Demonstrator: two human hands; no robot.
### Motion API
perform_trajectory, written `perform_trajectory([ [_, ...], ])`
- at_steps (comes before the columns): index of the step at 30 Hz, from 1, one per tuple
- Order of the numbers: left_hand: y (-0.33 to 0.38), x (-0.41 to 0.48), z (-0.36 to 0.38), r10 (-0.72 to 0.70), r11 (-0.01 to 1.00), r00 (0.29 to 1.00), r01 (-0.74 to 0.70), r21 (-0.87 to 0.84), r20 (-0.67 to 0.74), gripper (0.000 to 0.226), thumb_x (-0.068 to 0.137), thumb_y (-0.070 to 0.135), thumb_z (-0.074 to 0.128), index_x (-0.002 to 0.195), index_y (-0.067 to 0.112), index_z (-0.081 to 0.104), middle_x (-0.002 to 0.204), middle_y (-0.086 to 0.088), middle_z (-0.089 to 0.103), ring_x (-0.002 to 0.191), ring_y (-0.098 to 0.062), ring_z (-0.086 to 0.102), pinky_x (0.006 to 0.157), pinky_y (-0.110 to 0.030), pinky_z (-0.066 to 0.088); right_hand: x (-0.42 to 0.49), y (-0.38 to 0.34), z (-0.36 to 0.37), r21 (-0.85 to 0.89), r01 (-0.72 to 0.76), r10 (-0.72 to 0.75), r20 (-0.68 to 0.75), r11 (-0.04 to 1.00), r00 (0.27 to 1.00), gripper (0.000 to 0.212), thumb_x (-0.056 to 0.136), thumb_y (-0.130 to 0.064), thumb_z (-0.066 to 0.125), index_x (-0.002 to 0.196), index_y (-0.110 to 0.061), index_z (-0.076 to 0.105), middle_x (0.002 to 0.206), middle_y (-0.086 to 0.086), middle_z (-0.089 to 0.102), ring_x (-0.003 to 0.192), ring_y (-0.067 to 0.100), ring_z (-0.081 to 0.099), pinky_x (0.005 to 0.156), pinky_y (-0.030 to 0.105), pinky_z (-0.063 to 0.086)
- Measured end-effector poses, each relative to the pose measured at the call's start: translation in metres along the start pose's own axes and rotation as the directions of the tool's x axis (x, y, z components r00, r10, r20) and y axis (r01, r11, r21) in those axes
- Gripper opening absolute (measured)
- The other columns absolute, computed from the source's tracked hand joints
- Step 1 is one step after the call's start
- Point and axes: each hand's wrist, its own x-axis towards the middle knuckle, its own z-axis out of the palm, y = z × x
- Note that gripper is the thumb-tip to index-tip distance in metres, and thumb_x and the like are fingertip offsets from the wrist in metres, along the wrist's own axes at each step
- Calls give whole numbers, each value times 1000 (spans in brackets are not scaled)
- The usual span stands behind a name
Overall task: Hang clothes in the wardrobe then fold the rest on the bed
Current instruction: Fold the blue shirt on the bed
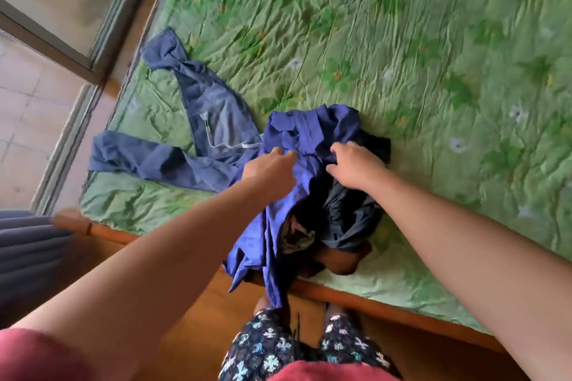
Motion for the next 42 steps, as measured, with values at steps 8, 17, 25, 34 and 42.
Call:
perform_trajectory([
  [8,-27,126,23,154,970,988,-147,194,-24,84,91,10,52,156,43,9,145,-10,34,128,-35,42,87,-48,46,85,-2,49,155,-158,154,42,975,987,65,89,-46,69,141,-19,39,146,13,50,134,39,46,102,51,41],
  [17,-27,136,20,416,732,893,-441,520,172,47,92,23,59,136,39,55,162,-7,14,154,-32,-3,114,-53,32,43,-8,70,90,-5,8,-31,996,1000,18,90,-40,39,92,-29,54,114,1,56,124,26,46,95,45,31],
  [25,-68,71,-65,443,787,896,-404,465,30,35,86,54,61,108,28,70,116,8,64,130,-20,49,107,-37,34,-32,10,-7,-44,48,-50,-43,998,998,29,91,-49,51,113,-29,54,103,1,70,104,28,64,96,43,36],
  [34,-53,-17,-249,289,953,861,-302,36,-419,14,82,23,70,85,13,61,73,-7,56,75,-35,61,60,-36,42,-105,-14,-193,112,-9,76,-616,994,784,13,94,-35,61,97,-24,55,89,7,71,89,34,66,91,44,42],
  [42,-17,-99,-371,271,918,598,-395,17,-755,17,77,3,59,89,15,56,78,-18,61,76,-40,57,63,-44,46,-193,-14,-297,242,112,175,-891,964,420,15,88,-17,59,102,-18,63,91,16,70,87,41,63,70,41,47],
])
